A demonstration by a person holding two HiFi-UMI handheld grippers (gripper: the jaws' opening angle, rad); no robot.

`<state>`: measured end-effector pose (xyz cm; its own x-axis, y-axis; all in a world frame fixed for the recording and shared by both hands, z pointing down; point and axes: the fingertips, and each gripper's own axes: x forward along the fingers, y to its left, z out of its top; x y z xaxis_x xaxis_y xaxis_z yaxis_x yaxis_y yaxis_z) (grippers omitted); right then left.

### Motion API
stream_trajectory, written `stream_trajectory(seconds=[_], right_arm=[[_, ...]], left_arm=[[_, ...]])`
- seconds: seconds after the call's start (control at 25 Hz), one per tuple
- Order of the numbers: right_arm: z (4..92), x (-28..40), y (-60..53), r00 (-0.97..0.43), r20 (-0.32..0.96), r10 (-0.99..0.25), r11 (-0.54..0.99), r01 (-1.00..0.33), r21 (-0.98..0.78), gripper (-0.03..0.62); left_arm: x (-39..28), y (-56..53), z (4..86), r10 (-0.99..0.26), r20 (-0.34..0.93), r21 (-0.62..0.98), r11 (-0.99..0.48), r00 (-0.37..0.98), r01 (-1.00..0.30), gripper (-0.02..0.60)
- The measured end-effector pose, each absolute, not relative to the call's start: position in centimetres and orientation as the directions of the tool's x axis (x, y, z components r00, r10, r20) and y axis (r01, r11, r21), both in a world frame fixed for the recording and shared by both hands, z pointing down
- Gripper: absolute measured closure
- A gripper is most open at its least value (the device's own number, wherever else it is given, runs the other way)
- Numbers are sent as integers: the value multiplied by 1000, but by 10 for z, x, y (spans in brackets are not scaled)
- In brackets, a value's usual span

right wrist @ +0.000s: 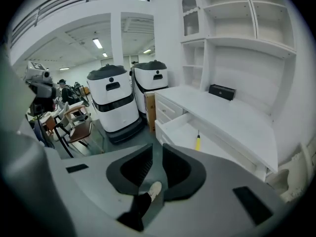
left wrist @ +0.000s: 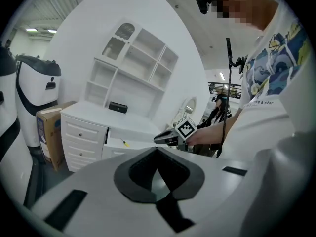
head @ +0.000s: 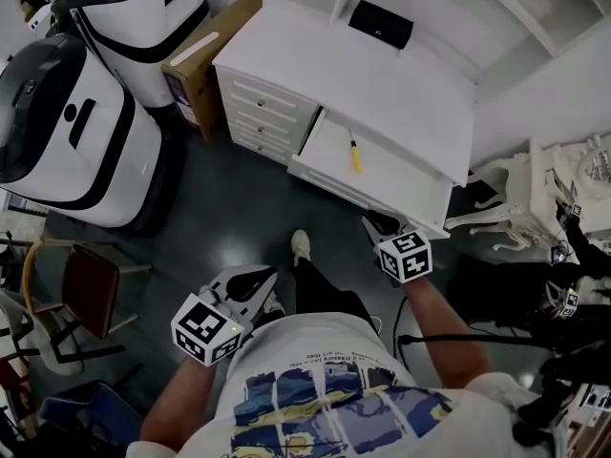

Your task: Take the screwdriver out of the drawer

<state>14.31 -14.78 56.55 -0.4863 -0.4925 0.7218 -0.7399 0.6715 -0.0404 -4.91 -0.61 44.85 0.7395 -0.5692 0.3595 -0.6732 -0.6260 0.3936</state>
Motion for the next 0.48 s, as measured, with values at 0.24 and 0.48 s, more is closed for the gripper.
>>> stream_trajectory(seconds=[0.24, 0.48], right_arm=[[614, 158, -238, -440, 759, -479, 636, -770, -46, 508], [681, 162, -301, -392, 823, -412, 615, -786, -67, 480]], left_arm=[[-65, -67, 445, -604, 401, 381, -574, 689, -725, 568], [-78, -118, 442, -617, 448, 343, -549, 646, -762, 568]])
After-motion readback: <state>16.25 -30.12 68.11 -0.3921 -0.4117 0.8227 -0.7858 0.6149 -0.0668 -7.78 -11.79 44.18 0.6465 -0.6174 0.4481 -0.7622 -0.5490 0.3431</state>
